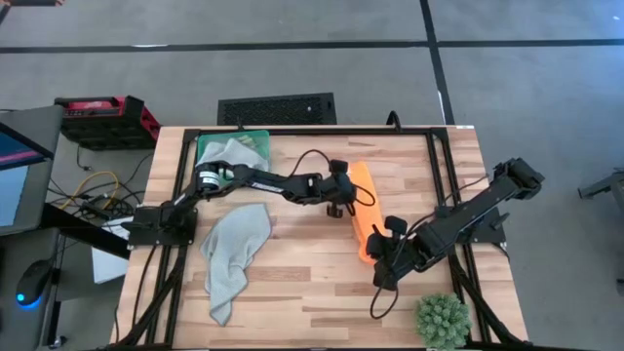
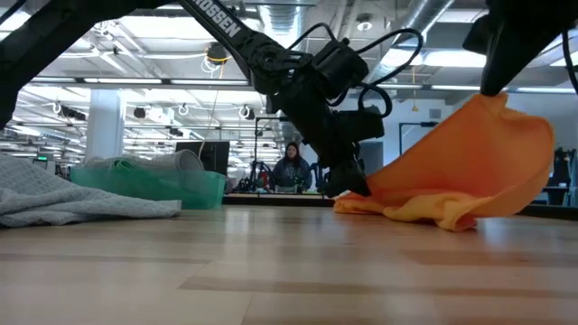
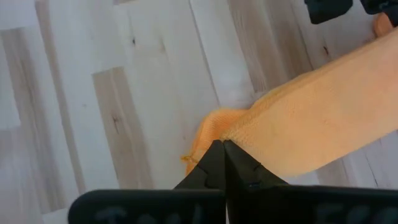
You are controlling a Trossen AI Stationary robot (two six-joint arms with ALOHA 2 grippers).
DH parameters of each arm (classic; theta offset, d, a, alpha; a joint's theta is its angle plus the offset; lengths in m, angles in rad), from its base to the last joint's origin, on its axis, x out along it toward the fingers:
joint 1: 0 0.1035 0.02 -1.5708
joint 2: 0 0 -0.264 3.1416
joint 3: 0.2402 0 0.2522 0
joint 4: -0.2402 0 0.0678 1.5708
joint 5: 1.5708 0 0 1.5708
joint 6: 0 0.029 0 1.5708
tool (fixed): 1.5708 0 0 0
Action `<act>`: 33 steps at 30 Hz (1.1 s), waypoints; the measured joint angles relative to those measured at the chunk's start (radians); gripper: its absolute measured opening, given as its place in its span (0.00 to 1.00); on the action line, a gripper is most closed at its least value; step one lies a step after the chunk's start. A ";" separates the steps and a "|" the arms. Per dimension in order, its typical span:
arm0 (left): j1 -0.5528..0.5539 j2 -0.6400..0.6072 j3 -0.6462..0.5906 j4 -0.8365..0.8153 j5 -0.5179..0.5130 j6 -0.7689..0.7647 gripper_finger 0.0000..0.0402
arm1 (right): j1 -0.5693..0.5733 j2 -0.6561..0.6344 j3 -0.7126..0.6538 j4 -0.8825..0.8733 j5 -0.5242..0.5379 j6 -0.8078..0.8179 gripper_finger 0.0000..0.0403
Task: Fold microfiber towels
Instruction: Fold the orange towel
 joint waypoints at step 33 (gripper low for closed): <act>0.016 -0.015 -0.001 -0.077 -0.017 0.016 0.00 | -0.002 0.000 0.020 -0.022 0.004 -0.017 0.03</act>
